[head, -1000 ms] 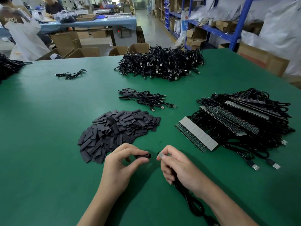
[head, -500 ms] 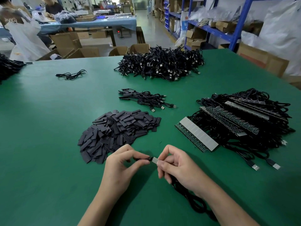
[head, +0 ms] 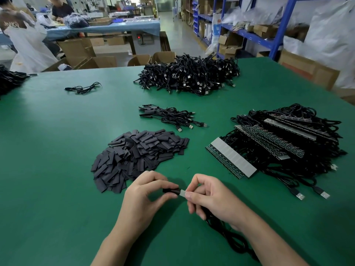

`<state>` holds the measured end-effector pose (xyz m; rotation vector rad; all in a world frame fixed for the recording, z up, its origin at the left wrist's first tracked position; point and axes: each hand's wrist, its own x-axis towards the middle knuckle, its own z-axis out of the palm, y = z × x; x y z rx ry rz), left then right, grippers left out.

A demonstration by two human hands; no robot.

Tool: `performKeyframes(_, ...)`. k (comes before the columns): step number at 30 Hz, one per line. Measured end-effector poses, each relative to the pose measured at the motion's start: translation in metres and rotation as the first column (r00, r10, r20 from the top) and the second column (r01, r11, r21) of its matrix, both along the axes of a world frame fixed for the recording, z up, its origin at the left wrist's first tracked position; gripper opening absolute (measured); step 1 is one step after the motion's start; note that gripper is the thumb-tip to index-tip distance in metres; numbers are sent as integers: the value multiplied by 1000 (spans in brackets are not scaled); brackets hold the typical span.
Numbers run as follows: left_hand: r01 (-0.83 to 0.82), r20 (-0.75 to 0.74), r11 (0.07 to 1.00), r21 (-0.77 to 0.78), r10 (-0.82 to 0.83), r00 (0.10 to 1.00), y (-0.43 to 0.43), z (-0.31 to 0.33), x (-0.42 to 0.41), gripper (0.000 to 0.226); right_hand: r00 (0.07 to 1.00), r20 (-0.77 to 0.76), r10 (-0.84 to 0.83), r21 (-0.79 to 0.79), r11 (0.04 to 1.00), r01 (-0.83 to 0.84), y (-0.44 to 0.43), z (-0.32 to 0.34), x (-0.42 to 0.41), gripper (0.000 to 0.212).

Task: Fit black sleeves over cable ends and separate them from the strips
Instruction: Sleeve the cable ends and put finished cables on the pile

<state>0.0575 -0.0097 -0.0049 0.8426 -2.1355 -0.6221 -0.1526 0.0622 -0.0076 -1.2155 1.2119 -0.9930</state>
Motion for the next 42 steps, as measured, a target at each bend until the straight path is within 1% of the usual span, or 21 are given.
performKeyframes(4, 31, 12, 1000, 7, -31, 999, 0, 1, 1, 16, 1000, 2, 9, 10, 1000, -9, 0, 1, -1, 16)
performKeyframes(11, 78, 1, 993, 85, -78, 997, -3, 1, 5, 16, 1000, 1, 18, 22, 1000, -18, 0, 1, -3, 12)
performKeyframes(17, 75, 30, 996, 44, -76, 997, -3, -2, 5, 18, 1000, 2, 14, 36, 999, -14, 0, 3, -2, 13)
performKeyframes(23, 59, 54, 998, -7, -58, 997, -2, -5, 3, 18, 999, -36, 8, 33, 999, -7, 1, 6, 1, 14)
performKeyframes(28, 96, 60, 995, -12, -95, 994, -1, -6, 1, 18, 999, -38, 17, 33, 999, -15, 1, 5, 1, 12)
performKeyframes(31, 114, 69, 993, -10, -113, 991, 1, -7, -1, 17, 1000, -18, 25, 31, 999, -24, 0, 3, 0, 17)
performKeyframes(34, 90, 56, 996, -21, -89, 994, 1, -6, -1, 19, 999, 37, 39, 35, 999, -41, 0, 2, -2, 25)
performKeyframes(35, 82, 52, 996, -20, -81, 995, 0, -6, 1, 18, 999, 34, 36, 29, 999, -37, 0, 2, -3, 27)
performKeyframes(37, 72, 49, 997, -17, -71, 996, -2, -6, 3, 15, 999, -39, -14, 7, 1000, 14, 0, 3, -6, 30)
performKeyframes(39, 56, 54, 998, -17, -55, 997, -2, -6, 4, 14, 979, -179, -96, -43, 995, 90, 1, 4, -10, 27)
performKeyframes(42, 47, 56, 999, -18, -46, 997, -2, -5, 4, 15, 877, -441, -193, -152, 979, 139, 3, 7, -14, 8)
